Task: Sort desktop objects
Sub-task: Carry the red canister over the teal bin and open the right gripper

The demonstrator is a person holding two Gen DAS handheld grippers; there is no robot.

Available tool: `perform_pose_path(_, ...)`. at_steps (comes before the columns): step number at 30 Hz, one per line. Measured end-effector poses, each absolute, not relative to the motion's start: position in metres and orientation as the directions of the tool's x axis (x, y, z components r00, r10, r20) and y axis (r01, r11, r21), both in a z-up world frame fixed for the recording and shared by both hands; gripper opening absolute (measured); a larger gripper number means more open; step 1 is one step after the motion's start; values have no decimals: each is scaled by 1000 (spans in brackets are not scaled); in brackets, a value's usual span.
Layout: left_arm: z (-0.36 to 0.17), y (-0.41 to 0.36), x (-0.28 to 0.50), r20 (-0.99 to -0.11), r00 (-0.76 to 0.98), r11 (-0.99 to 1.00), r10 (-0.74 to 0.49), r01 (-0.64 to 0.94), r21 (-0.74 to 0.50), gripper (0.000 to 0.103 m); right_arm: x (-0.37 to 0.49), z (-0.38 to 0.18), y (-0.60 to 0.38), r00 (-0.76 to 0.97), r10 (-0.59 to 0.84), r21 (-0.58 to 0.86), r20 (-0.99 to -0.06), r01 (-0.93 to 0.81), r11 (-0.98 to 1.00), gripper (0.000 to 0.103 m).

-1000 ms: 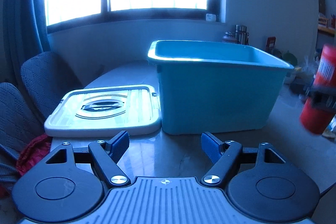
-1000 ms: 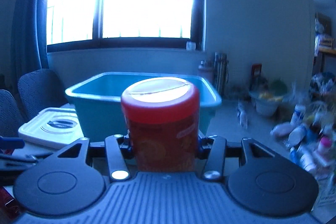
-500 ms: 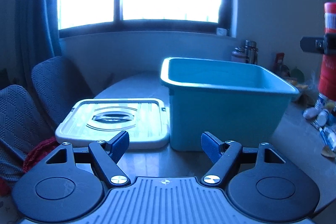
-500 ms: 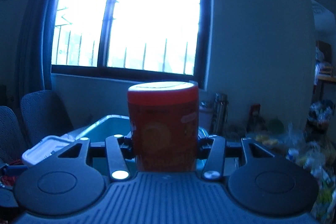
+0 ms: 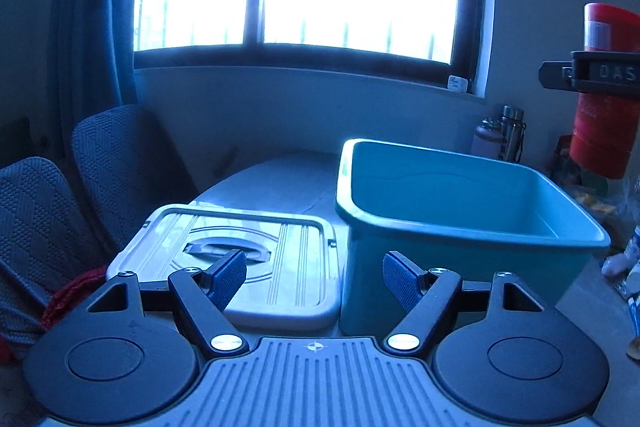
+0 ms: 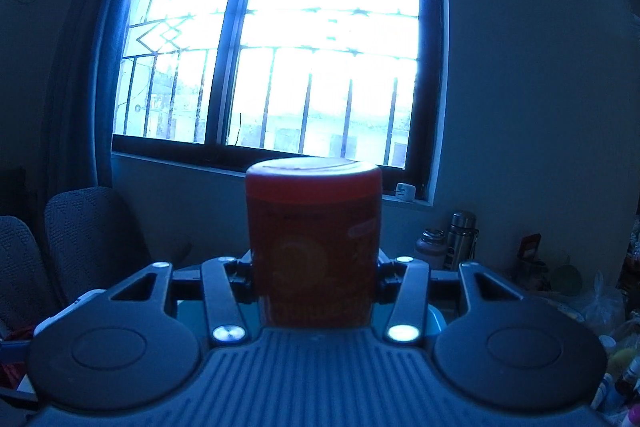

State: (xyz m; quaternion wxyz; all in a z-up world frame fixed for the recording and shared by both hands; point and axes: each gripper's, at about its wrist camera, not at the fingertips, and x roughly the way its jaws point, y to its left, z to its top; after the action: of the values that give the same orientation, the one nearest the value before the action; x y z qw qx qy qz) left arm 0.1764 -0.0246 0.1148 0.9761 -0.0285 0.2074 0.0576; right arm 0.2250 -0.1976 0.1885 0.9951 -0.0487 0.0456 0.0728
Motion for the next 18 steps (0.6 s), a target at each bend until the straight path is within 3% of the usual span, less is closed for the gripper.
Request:
perform_pose_path(7,112,-19,204,-440,889,986,123,-161,-49,78,263,184,-194,980,154,-87,-122,-166,982,50)
perform_pose_path(15,107,-21,231,-476,864,978,163,-205,-38,78,312,154,-193,957,168,-76,-236,-191,979,50)
perform_pose_path(18,101,-20,236,-497,851,975,169,-219,-44,78,330,140,-192,939,159,-79,-306,-192,978,61)
